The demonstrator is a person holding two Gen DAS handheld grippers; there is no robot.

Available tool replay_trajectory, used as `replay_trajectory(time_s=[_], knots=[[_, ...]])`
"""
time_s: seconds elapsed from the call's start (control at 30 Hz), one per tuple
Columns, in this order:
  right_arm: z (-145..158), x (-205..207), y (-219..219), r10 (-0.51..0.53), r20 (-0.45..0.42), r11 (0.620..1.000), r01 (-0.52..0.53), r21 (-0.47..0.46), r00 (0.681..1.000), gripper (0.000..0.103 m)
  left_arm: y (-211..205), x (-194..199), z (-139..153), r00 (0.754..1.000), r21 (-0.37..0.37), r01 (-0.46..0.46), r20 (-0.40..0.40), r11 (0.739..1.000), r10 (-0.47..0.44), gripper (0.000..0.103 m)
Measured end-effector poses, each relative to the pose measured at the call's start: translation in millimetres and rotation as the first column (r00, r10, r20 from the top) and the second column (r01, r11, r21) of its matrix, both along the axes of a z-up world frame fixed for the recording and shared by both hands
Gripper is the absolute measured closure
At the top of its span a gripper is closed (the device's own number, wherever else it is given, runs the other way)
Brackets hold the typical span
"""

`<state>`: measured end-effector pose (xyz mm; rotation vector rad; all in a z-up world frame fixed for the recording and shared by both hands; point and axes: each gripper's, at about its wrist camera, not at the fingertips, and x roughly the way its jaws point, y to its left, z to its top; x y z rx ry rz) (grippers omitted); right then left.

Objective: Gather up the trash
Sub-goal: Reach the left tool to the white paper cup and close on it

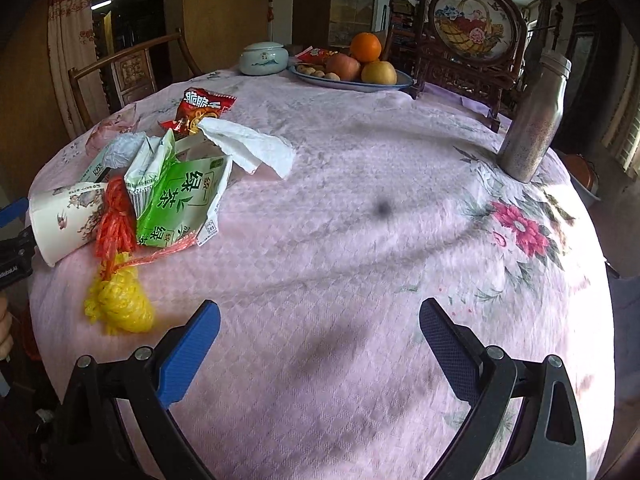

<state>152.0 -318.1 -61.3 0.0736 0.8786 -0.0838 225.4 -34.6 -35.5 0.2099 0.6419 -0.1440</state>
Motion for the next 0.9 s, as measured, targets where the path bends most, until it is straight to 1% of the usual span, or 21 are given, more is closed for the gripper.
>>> replay_trajectory(time_s=[0.03, 0.07, 0.13, 0.2, 0.3, 0.4, 0.5, 0.6, 0.67, 0.73, 0.83, 0.9], knots=[[-0.7, 0.7, -3.0, -0.007, -0.003, 1.000, 0.007, 0.016, 1.000, 0.005, 5.0, 10.5, 1.8, 1.000, 0.008, -0.023, 0.005, 1.000, 0.023, 0.006], [-1.5, 0.3, -5.4, -0.014, 0.001, 0.999, 0.014, 0.032, 1.000, 0.005, 10.9, 18.1, 4.9, 0.999, -0.001, -0.042, 0.007, 0.999, 0.042, 0.006], [-1.3, -1.4, -10.3, -0.025, 0.007, 0.998, 0.025, 0.060, 1.000, 0.005, 22.5, 26.3, 13.3, 0.999, -0.043, -0.051, -0.005, 0.998, 0.051, 0.006], [-2.0, -1.8, -12.7, -0.031, 0.012, 0.996, 0.030, 0.079, 0.999, 0.005, 29.5, 20.2, 18.7, 1.000, -0.082, -0.014, -0.004, 0.997, 0.014, 0.006], [-1.7, -3.1, -13.8, -0.034, 0.020, 0.995, 0.032, 0.090, 0.999, 0.005, 33.5, -3.8, 15.6, 0.998, -0.121, 0.067, -0.011, 0.990, -0.069, 0.006], [-1.0, -3.8, -11.8, -0.028, 0.024, 0.996, 0.026, 0.084, 0.999, 0.005, 29.5, -30.0, 8.8, 0.983, -0.156, 0.174, -0.031, 0.972, -0.181, 0.006], [-0.5, -4.1, -9.8, -0.021, 0.025, 0.997, 0.019, 0.076, 0.999, 0.005, 14.2, -50.9, 7.6, 0.964, -0.120, 0.265, -0.002, 0.957, -0.267, 0.006], [0.2, -4.6, -9.7, -0.021, 0.029, 0.997, 0.019, 0.075, 0.999, 0.005, -4.4, -57.8, 10.7, 0.944, -0.078, 0.330, 0.032, 0.941, -0.329, 0.006], [0.5, -5.7, -11.0, -0.025, 0.032, 0.996, 0.023, 0.082, 0.999, 0.005, -16.1, -52.5, 12.4, 0.923, -0.084, 0.384, 0.022, 0.920, -0.383, 0.006], [-0.2, -5.4, -12.8, -0.028, 0.029, 0.995, 0.025, 0.094, 0.999, 0.005, -26.0, -37.3, 10.1, 0.912, -0.105, 0.406, -0.009, 0.908, -0.409, 0.006], [-2.1, -5.2, -14.4, -0.027, 0.022, 0.994, 0.024, 0.108, 0.999, 0.005, -32.6, -8.9, -0.7, 0.919, -0.147, 0.375, -0.067, 0.915, -0.388, 0.006], [-2.7, -4.5, -14.6, -0.024, 0.019, 0.994, 0.022, 0.111, 1.000, 0.005, -29.8, 6.9, -10.3, 0.923, -0.195, 0.341, -0.115, 0.920, -0.367, 0.006]])
